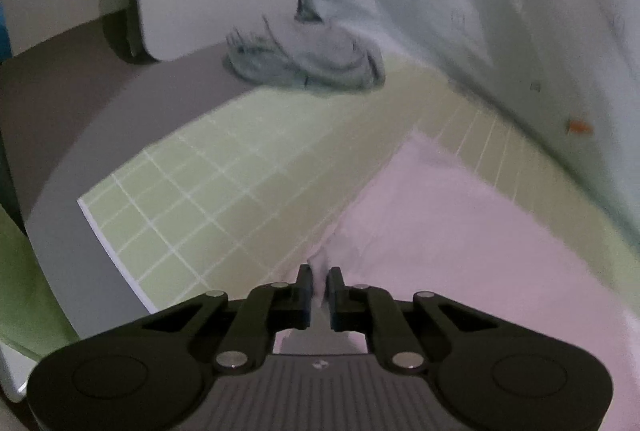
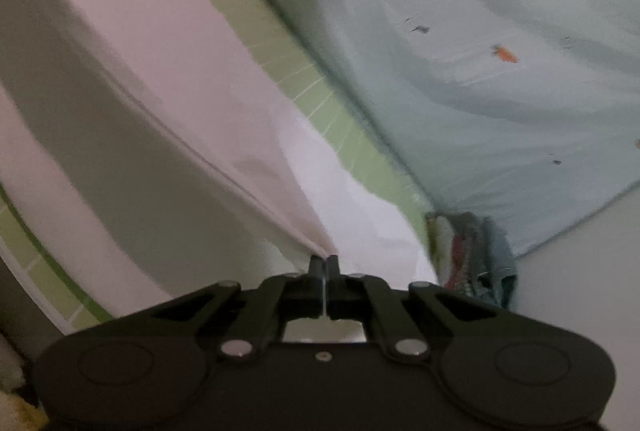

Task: Fold clothes

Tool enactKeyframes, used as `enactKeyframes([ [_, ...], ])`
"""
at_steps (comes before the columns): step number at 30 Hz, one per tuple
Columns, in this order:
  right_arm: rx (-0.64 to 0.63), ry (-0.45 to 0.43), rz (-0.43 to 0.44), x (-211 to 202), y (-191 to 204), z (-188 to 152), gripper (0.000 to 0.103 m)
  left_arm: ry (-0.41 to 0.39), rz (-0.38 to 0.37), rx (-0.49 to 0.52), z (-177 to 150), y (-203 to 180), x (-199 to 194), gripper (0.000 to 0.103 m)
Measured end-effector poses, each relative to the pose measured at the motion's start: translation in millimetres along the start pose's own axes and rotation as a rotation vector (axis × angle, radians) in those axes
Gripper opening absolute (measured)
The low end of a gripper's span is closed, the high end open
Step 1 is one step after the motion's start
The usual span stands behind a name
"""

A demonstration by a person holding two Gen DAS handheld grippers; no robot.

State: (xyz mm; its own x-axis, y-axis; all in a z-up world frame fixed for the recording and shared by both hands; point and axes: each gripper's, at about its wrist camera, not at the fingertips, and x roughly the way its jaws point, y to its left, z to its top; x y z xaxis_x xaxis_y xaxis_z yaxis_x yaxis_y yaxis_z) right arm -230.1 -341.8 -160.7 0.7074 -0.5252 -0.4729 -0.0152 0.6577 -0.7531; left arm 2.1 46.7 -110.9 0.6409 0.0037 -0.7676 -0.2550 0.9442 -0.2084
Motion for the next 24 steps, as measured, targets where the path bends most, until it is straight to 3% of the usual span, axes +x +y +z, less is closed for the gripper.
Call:
enactKeyframes([
  [4,0.059,0.029,0.057,-12,2,-8,0.001,-0.012,-0.007,-0.045,4,14,-11,0.009],
  [9,0.120,0.139,0.236,10,15,-16,0.002,0.114,0.060,-0.103,-16,29,28,0.010],
  [15,0.120,0.121,0.317,4,3,-6,0.004,0.195,0.058,-0.172,-27,45,48,0.014],
  [16,0.131,0.112,0.325,4,-1,-3,0.011,0.199,0.067,-0.171,-27,44,50,0.017],
  [17,0.138,0.103,0.331,5,-6,1,0.028,0.204,0.083,-0.167,-27,45,51,0.019],
  [19,0.134,0.077,0.311,4,-10,10,0.051,0.214,0.119,-0.161,-29,45,53,0.032],
  [21,0.163,0.055,0.308,4,-16,18,0.054,0.218,0.128,-0.170,-30,49,52,0.041],
  [24,0.233,0.028,0.307,8,-26,26,0.087,0.211,0.122,-0.181,-31,53,51,0.055],
])
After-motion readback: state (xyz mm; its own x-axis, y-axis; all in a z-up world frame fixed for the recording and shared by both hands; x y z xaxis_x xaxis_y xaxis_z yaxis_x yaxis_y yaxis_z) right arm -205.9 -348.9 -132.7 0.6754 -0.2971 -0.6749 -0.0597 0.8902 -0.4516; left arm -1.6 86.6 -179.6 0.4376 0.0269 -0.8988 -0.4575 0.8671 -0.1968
